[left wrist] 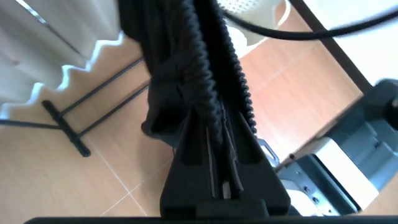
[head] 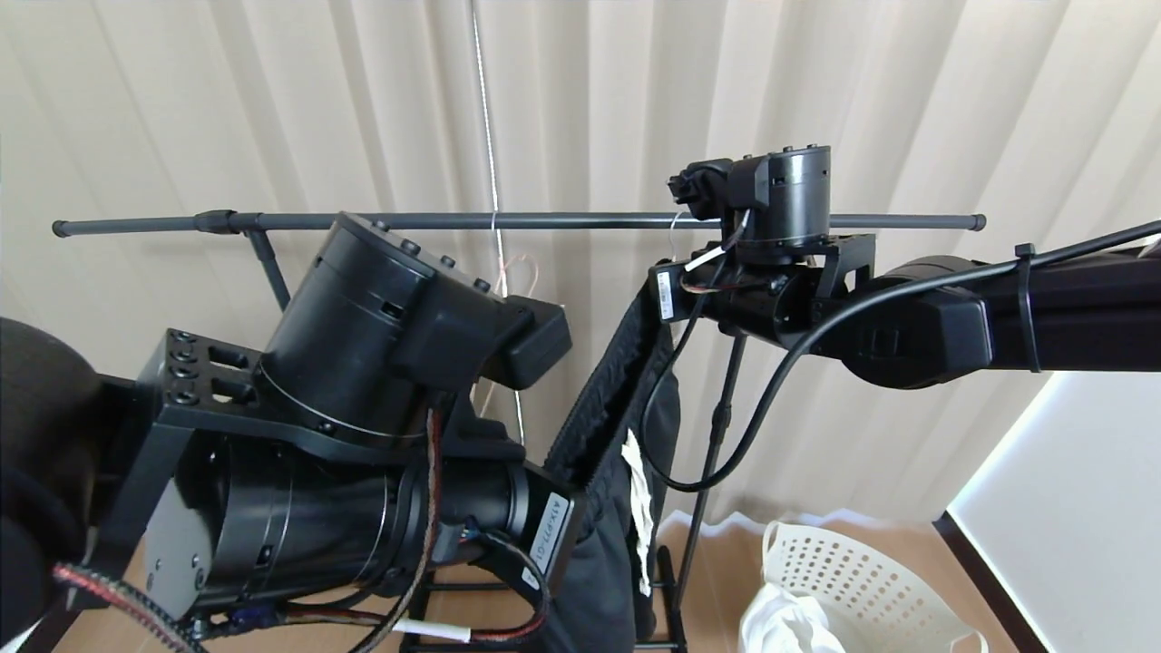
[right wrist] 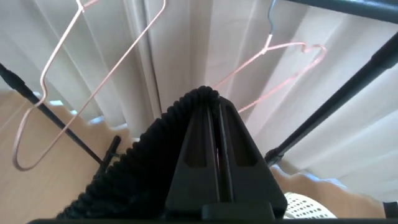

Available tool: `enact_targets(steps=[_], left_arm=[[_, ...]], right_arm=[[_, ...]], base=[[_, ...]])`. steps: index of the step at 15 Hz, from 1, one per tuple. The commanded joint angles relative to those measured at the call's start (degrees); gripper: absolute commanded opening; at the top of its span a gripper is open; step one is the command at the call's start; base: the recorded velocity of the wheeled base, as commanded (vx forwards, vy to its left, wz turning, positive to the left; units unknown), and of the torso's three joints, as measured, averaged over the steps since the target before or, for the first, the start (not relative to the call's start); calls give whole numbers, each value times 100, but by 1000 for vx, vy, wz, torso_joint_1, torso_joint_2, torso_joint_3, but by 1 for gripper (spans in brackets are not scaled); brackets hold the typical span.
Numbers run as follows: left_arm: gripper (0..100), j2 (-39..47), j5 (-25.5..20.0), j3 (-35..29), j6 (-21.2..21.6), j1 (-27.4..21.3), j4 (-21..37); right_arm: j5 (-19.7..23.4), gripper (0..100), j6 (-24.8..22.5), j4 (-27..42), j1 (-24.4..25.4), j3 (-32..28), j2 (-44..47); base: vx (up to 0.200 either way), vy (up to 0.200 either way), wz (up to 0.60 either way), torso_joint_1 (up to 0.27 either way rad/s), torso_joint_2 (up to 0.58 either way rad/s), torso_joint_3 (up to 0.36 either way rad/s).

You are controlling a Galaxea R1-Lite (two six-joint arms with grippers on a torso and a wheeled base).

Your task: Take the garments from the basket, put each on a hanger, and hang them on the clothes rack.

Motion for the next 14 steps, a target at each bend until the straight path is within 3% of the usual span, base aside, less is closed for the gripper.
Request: enact_targets(steps=[1,2,4,6,10,13,14], left_arm=[[0,-1,232,-36,-1,532,-3],[0,34,425,-211,-10,901,6],[0,122,461,-466,-1,1217,6],[0,518,478,-950,-10,1630,-3],[0,1203,487,-1793,-265,1692,-12],[0,1511,487,-2330,-432,1665,6],[0,1520,487,-2435,-467,1648,-3]], right_arm=[[34,0,15,7,-74,508,-605],[26,0,6,33,-162,965,-992],[-18,0,-3,69,-329,1448,-1291],[-27,0,15,60,-391,2318,-1906],[-27,0,15,148,-373,3206,-2662],[-18,0,340,534,-338,3294,-2767],[-18,100,349,543,-338,3382,-2811]], base=[[0,0,0,0,0,0],[0,0,0,0,0,0],[0,0,0,0,0,0],[0,0,0,0,0,0],[0,0,0,0,0,0],[0,0,0,0,0,0],[0,0,0,0,0,0]])
